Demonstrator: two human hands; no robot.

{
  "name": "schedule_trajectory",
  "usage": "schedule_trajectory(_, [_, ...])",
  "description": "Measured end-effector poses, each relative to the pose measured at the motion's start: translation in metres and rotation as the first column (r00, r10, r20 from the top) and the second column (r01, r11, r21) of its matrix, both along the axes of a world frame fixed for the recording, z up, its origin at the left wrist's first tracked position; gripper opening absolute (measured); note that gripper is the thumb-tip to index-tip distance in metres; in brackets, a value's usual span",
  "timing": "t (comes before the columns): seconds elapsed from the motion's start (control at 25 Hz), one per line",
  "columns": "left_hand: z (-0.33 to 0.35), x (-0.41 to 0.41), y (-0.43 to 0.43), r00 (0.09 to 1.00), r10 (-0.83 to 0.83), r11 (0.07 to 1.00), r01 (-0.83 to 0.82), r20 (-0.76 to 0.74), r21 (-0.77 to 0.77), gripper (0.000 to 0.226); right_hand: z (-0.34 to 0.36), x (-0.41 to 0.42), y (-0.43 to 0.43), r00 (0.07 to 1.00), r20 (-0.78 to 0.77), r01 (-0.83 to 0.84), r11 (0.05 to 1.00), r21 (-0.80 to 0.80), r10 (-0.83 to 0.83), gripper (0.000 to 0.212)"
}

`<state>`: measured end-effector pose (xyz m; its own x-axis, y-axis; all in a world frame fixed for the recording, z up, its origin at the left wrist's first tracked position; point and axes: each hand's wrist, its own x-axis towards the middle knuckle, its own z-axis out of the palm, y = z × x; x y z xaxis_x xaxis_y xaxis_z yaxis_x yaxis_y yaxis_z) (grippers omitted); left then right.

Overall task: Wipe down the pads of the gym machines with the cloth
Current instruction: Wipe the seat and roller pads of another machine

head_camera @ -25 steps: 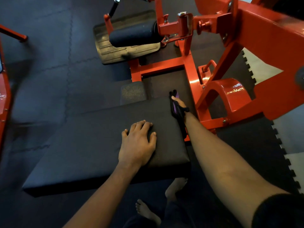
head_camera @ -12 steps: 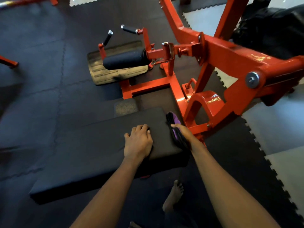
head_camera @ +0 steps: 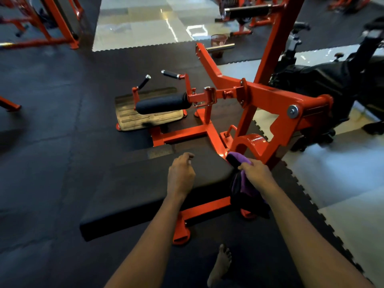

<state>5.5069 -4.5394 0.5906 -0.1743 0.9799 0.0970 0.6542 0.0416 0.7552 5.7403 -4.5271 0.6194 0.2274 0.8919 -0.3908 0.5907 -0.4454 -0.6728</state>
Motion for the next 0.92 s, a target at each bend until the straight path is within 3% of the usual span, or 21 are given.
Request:
schedule_trajectory(0.08, [0.017,-0.027,-0.019,0.992,0.002,0.998,-0.010,0.126,0.061,0.026,0.027,-0.026,-0.021,0.985,-0.112,0.149,0.981,0.129,-0.135,0.016])
schedule_trajectory(0.16, [0.036,-0.053,-0.037,0.981,-0.027,0.997,0.013,0.191,0.076,0.025,0.046,-0.064,-0.041,0.857,-0.485,0.292,0.940,0.177,-0.175,0.012])
schedule_trajectory(0.28, [0.056,-0.090,-0.064,0.952,-0.101,0.994,0.105,0.290,0.000,0.029,0.066,-0.130,-0.073,0.554,-0.829,0.178,0.962,0.205,0.074,0.023])
schedule_trajectory(0.32, [0.063,-0.103,-0.075,0.933,-0.126,0.989,0.147,0.336,-0.036,0.034,0.070,-0.153,-0.085,0.469,-0.874,0.123,0.970,0.211,0.130,0.025])
schedule_trajectory(0.4, [0.080,-0.129,-0.096,0.912,-0.157,0.972,0.210,0.380,-0.103,0.035,0.071,-0.190,-0.099,0.388,-0.903,0.045,0.975,0.219,0.185,0.025])
schedule_trajectory(0.52, [0.102,-0.171,-0.128,0.956,-0.110,0.983,0.145,0.272,-0.115,0.009,0.066,-0.227,-0.111,0.363,-0.909,-0.013,0.976,0.216,0.206,0.027])
schedule_trajectory(0.64, [0.122,-0.204,-0.158,0.988,-0.008,1.000,0.006,0.156,0.015,0.026,0.062,-0.252,-0.120,0.405,-0.884,-0.127,0.971,0.201,0.236,0.028])
schedule_trajectory(0.76, [0.136,-0.226,-0.184,0.986,0.135,0.972,-0.151,0.098,0.181,0.031,0.059,-0.279,-0.127,0.534,-0.792,-0.213,0.954,0.212,0.296,0.021])
schedule_trajectory(0.84, [0.137,-0.244,-0.193,0.939,0.336,0.890,-0.340,0.066,0.305,0.022,0.055,-0.290,-0.127,0.596,-0.732,-0.224,0.944,0.244,0.330,0.019])
schedule_trajectory(0.92, [0.132,-0.268,-0.199,0.814,0.572,0.746,-0.568,0.103,0.349,0.020,0.050,-0.296,-0.126,0.661,-0.666,-0.235,0.938,0.254,0.346,0.018])
